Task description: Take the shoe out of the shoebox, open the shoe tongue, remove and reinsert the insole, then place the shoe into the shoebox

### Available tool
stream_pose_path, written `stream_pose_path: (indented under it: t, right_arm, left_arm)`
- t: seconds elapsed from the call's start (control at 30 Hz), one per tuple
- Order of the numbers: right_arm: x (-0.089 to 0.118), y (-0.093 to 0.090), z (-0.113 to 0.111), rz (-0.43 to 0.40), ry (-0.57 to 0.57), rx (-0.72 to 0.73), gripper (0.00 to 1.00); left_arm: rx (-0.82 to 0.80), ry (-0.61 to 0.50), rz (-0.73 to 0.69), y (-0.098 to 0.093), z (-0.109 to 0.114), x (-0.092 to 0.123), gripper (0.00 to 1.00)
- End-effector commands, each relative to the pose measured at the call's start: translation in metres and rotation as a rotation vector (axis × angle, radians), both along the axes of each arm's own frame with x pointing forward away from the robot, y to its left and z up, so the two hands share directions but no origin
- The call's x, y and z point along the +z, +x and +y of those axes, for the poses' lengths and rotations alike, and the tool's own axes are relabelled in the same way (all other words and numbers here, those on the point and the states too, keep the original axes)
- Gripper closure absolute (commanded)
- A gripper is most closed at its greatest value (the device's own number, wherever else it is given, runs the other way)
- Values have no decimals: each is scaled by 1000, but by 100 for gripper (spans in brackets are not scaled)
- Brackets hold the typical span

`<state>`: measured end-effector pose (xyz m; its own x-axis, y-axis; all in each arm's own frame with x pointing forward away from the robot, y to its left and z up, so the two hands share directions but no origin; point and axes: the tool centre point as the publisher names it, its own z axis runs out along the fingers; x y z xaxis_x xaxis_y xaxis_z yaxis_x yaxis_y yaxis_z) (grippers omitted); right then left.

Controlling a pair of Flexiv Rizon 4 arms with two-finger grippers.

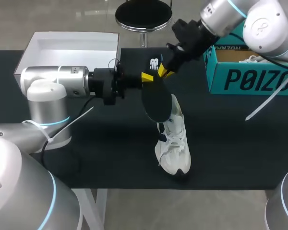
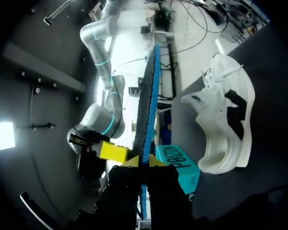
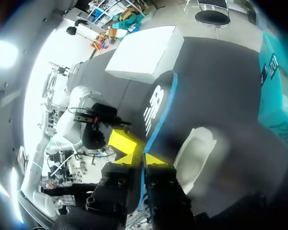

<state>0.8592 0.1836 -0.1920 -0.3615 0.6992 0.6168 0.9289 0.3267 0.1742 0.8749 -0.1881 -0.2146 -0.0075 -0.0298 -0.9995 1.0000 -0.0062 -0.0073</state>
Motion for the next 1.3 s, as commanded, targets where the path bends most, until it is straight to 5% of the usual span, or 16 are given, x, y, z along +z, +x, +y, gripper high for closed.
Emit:
stream_pose_path:
  t: [0.03, 0.23, 0.33, 0.57, 0.87, 1.3]
  right_arm:
    - [0, -5, -7, 4, -12, -55, 0]
    - [1, -22, -50, 15, -125, -209, 0]
    - [14, -38, -82, -12, -273, -278, 0]
    - [70, -63, -120, -337, -547, -259, 0]
    - [101, -81, -127, -632, -604, -55, 0]
    - [150, -88, -93, -696, -709, 54, 0]
  left_arm:
    - [-1, -1, -2, 1, -1, -1, 100]
    - [-7, 6, -5, 2, -1, -1, 100]
    - [-11, 19, -6, 2, -1, 0, 100]
    - [-24, 53, 27, 4, -2, -5, 100]
    - [-31, 94, 43, 5, -7, -3, 100]
    - [-29, 126, 35, 7, -19, -1, 100]
